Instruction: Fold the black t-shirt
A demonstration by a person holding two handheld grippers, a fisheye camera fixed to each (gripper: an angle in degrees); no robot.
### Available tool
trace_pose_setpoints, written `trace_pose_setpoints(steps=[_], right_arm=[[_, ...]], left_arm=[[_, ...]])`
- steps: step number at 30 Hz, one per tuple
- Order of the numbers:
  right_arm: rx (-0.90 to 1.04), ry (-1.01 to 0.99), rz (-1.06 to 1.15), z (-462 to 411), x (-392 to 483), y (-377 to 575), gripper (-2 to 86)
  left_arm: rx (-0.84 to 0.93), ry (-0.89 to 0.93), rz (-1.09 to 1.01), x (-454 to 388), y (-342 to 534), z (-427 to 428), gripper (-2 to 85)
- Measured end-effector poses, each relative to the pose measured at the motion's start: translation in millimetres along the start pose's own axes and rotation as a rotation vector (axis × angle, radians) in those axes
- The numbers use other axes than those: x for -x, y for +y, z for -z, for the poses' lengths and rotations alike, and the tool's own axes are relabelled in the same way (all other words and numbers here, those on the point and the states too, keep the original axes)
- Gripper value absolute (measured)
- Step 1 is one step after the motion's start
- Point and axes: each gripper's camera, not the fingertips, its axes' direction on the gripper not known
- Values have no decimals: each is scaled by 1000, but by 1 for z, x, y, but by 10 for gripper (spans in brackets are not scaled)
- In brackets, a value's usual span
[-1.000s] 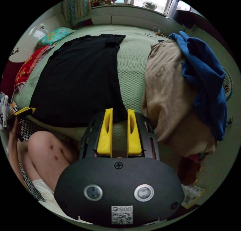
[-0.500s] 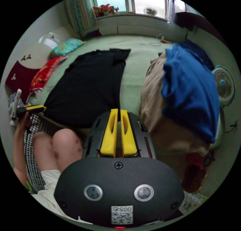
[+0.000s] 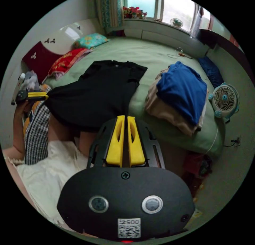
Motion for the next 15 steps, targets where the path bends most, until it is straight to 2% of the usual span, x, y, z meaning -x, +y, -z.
trace_pose_setpoints(steps=[6, 11, 15], right_arm=[[28, -18, -30, -8, -11, -6, -16], [-45, -2, -45, -25, -34, -93, -15], [-65, 47, -87, -49, -56, -182, -14]], left_arm=[[14, 60, 38, 19, -22, -14, 35], [-34, 79, 73, 57, -90, -20, 38], [-45, 103, 157, 108, -177, -34, 42]])
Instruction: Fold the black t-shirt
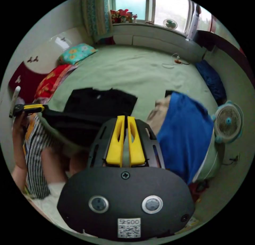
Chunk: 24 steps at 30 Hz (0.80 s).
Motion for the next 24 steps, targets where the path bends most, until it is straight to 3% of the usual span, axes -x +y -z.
trace_pose_setpoints(steps=[4, 7, 11, 17, 21, 24], right_arm=[[88, 56, -109, -76, -14, -92, 19], [168, 100, -203, -119, -26, -107, 64], [99, 91, -128, -121, -22, -71, 90], [89, -42, -76, -103, -17, 6, 116], [106, -51, -74, -110, -13, 26, 106], [153, -44, -66, -129, -8, 28, 61]], left_arm=[[45, 26, 217, 43, -70, -46, 83], [35, 2, 320, 60, -75, -68, 108], [8, -21, 280, 63, -52, -86, 125], [58, 101, 170, 41, 0, -127, 159], [91, 154, 190, 32, 8, -158, 164], [101, 93, 208, 23, 7, -169, 149]])
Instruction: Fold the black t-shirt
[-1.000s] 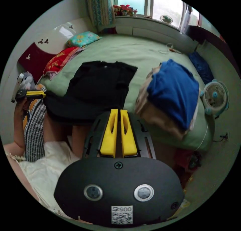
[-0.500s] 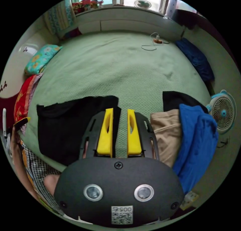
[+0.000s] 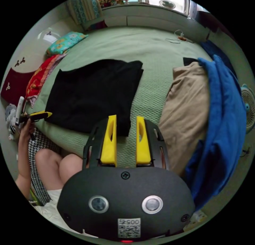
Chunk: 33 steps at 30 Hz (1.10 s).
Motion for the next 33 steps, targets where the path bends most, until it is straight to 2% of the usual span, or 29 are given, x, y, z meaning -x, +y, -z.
trace_pose_setpoints(steps=[2, 3, 5, 10, 14, 17, 21, 25, 29, 33], right_arm=[[34, -2, 15, -8, 4, 0, 1], [35, -6, 20, -7, 4, 1, -3], [-20, -24, 38, 11, 4, 12, -13], [-70, -21, 29, 36, -1, 52, -16], [-28, -42, -10, 16, -6, 83, -15], [20, -17, -29, 5, -10, 92, -6], [-53, -34, -38, 31, -15, 104, 5], [-132, -3, 33, 51, -1, 97, 25], [-180, 21, 78, 42, 27, 77, -4], [-81, 110, 148, 5, 49, 69, -11]], left_arm=[[2, -1, -6, -6, 1, -2, 113], [-21, 35, -13, -10, 5, 1, 72], [-67, 50, -25, -17, 14, 8, 47], [-82, 35, -48, -37, 47, 2, 43], [-2, 15, -2, -40, 66, -29, 69], [-6, 34, 60, -39, 82, -39, 81], [-85, -4, 98, -50, 108, -29, 71], [-171, 2, 32, -85, 116, -28, 68], [-195, 3, -34, -122, 111, -50, 57], [-69, -181, -4, -149, 113, -92, 5]])
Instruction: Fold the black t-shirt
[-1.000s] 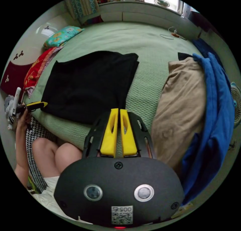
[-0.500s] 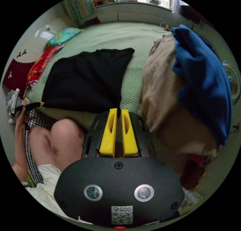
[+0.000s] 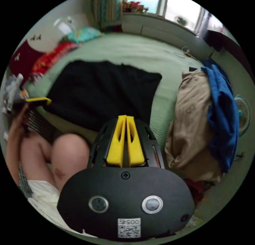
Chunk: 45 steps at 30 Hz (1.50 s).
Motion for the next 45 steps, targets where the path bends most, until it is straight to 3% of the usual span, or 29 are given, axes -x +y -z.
trace_pose_setpoints(steps=[2, 8, 13, 20, 27, 33, 37, 41, 45], right_arm=[[71, 91, 38, -21, 4, 7, -13], [-2, 14, -39, 8, -32, 12, -13], [-119, 45, -106, 57, -63, 17, -12], [-138, 13, -181, 76, -99, 37, -12], [-124, -5, -187, 62, -130, 34, -11], [-126, -61, -143, 33, -146, -6, -7], [-106, -161, -95, 11, -161, -68, 26], [41, -339, -79, -39, -182, -152, 97], [207, -394, -113, -98, -187, -209, 107]], left_arm=[[-1, 42, 18, -4, 9, -7, -1], [-71, 144, 17, -36, 28, 16, -3], [-214, 268, -248, -137, 56, 54, 34], [-146, 434, -487, -273, 73, 35, 124], [-52, 290, -540, -350, 85, -4, 141], [-91, 279, -445, -346, 99, -4, 35], [-154, 345, -380, -321, 108, 11, 19], [-214, 381, -326, -299, 120, 24, 13], [-248, 374, -312, -281, 135, 30, 12]])
